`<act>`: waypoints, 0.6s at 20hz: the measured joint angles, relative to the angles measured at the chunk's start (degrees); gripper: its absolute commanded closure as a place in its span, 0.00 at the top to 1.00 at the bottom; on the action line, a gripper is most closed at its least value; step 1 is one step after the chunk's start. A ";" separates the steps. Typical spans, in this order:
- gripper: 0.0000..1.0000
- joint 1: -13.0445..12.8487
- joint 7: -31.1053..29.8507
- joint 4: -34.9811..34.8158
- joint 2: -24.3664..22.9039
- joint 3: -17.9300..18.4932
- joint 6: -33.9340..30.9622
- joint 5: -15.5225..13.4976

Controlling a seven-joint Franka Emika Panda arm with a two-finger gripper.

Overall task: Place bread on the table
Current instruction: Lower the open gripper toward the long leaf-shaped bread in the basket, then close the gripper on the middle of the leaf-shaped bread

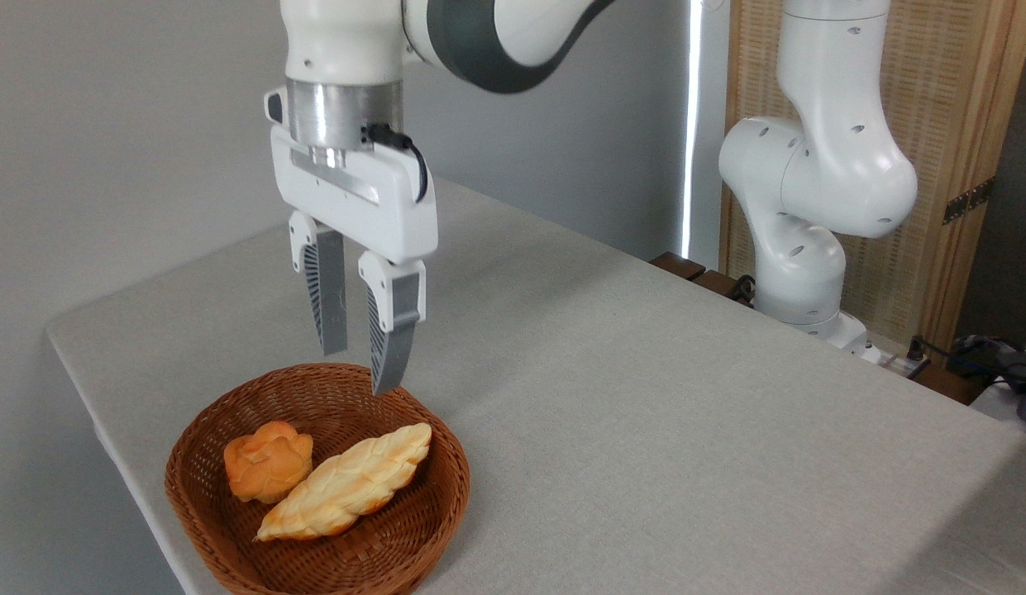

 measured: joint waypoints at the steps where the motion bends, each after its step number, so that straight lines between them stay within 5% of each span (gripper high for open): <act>1: 1.00 0.00 0.02 -0.65 0.02 0.00 0.44 0.00; 12: 1.00 0.11 0.15 -6.86 1.26 0.07 8.60 4.37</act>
